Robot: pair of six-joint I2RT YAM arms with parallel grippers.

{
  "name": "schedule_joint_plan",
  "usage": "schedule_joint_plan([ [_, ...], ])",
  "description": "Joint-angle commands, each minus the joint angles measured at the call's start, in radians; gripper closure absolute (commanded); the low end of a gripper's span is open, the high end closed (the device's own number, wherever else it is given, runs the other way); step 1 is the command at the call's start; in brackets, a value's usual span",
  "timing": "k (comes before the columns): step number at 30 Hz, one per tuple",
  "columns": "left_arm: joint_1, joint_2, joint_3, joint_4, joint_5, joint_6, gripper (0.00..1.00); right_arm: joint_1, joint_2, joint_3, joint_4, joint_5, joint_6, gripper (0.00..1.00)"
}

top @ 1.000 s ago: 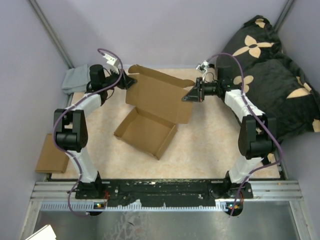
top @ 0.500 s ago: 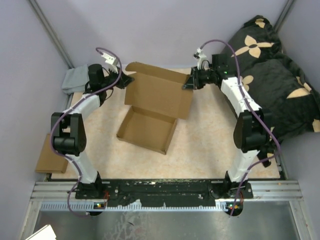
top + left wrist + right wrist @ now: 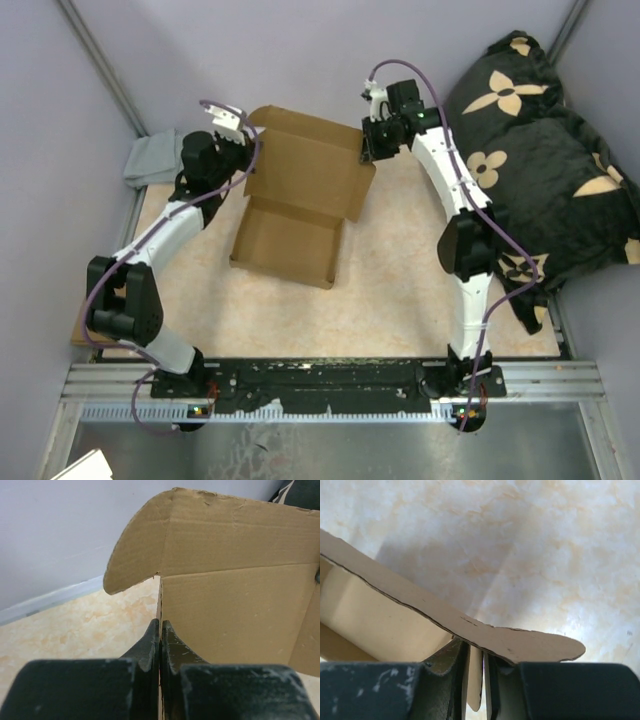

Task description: Fold the paper box

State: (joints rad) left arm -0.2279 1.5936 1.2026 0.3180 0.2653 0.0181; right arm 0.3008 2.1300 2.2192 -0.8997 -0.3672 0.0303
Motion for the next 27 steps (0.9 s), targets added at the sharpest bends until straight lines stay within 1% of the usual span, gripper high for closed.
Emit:
schedule_joint_plan([
  [1, -0.074, -0.045, -0.055, 0.092, -0.063, 0.051, 1.00, 0.058, 0.003, 0.064, -0.126, 0.076, 0.039, 0.85],
  [5, -0.082, -0.072, -0.121, 0.175, -0.068, 0.010, 1.00, 0.077, 0.006, 0.060, -0.151, 0.094, 0.046, 0.87],
  [7, -0.086, -0.084, -0.145, 0.205, -0.074, 0.001, 1.00, 0.086, 0.000, 0.054, -0.146, 0.113, 0.056, 0.92],
  [12, -0.087, -0.102, -0.175, 0.249, -0.083, -0.018, 1.00, 0.108, -0.034, 0.045, -0.075, 0.199, 0.071, 1.00],
  [16, -0.088, -0.103, -0.166, 0.247, -0.080, -0.030, 1.00, 0.120, -0.058, 0.050, 0.008, 0.269, 0.063, 1.00],
  [19, -0.089, -0.102, -0.157, 0.251, -0.086, -0.041, 0.99, 0.129, -0.078, 0.046, 0.100, 0.313, 0.034, 1.00],
  [24, -0.090, -0.073, -0.115, 0.239, -0.090, -0.050, 0.99, 0.143, -0.089, 0.048, 0.218, 0.327, 0.005, 1.00],
  [27, -0.092, -0.064, -0.096, 0.238, -0.087, -0.054, 0.99, 0.154, -0.089, 0.075, 0.235, 0.329, -0.010, 1.00],
])
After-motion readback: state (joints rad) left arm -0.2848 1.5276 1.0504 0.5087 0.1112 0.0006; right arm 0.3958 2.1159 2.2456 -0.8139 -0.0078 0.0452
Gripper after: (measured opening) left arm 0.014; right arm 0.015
